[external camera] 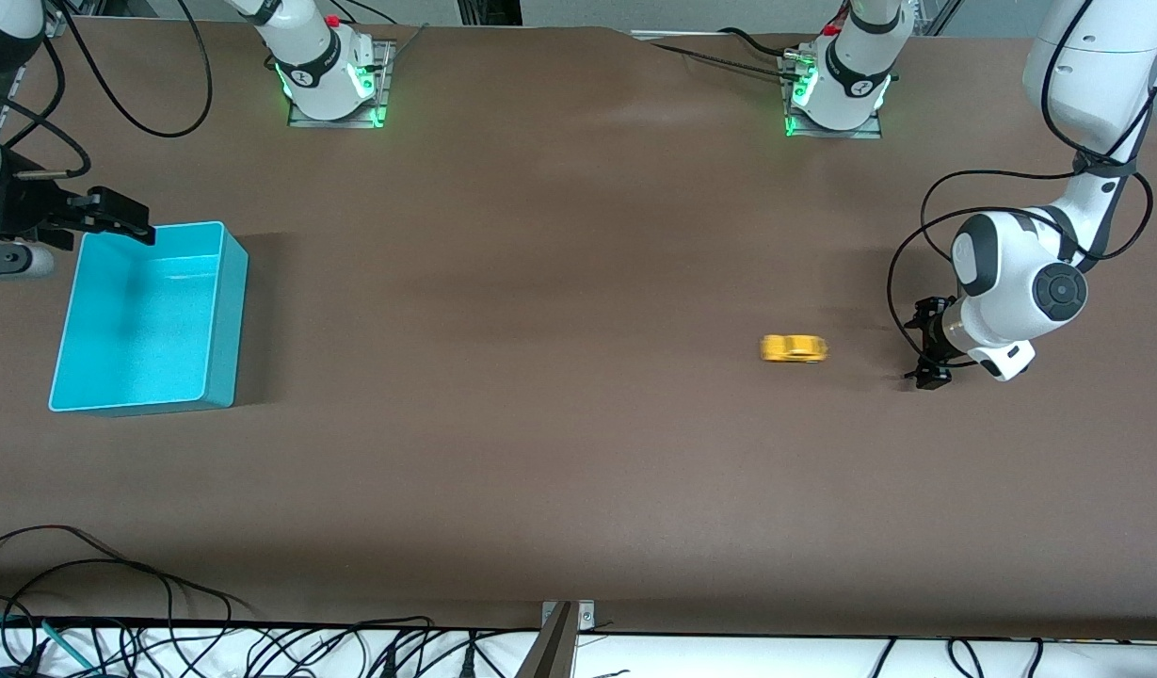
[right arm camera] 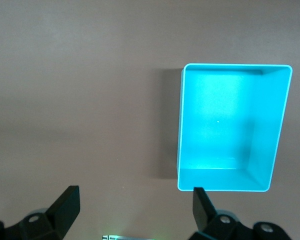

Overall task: Wind up and store yellow beetle car
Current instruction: 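Reach the right gripper toward the car while the left gripper retracts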

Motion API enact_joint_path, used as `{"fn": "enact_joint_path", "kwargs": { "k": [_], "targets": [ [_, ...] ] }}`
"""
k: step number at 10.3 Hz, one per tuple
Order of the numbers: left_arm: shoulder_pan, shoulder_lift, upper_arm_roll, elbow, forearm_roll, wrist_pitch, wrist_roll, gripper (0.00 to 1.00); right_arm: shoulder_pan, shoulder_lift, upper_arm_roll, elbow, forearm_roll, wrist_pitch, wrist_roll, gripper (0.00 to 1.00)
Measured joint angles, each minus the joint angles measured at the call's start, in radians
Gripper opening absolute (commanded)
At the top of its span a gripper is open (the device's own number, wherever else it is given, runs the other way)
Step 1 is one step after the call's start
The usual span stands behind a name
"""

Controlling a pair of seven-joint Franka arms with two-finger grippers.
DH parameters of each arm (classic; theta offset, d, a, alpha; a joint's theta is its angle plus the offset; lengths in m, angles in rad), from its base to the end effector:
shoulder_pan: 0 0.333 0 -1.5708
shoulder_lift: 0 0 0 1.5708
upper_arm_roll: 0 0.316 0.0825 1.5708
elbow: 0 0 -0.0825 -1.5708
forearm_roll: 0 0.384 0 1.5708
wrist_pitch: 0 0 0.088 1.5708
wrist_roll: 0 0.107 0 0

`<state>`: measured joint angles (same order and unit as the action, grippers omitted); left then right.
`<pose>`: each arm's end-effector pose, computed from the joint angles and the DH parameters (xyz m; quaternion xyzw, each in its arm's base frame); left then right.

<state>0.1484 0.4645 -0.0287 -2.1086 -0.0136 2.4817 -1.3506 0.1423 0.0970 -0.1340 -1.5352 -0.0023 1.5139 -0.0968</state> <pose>0.5654 0.0679 0.1849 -0.7364 -0.6750 0.0433 0.0178 0.5755 0.0081 0.5821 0.9969 0.0524 -0.0590 0.0050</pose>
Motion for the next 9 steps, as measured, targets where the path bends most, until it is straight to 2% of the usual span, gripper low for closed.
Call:
{"fn": "enact_joint_path", "kwargs": {
  "k": [5,9],
  "targets": [
    [-0.009,-0.011,-0.031,0.193,0.012,-0.206,0.119,1.0,0.028,0.001,0.001,0.0,0.0,0.001,0.0,1.0],
    [-0.006,-0.07,-0.034,0.283,0.012,-0.351,0.483,1.0,0.028,0.005,-0.001,0.0,0.0,0.001,0.0,1.0]
  ]
}}
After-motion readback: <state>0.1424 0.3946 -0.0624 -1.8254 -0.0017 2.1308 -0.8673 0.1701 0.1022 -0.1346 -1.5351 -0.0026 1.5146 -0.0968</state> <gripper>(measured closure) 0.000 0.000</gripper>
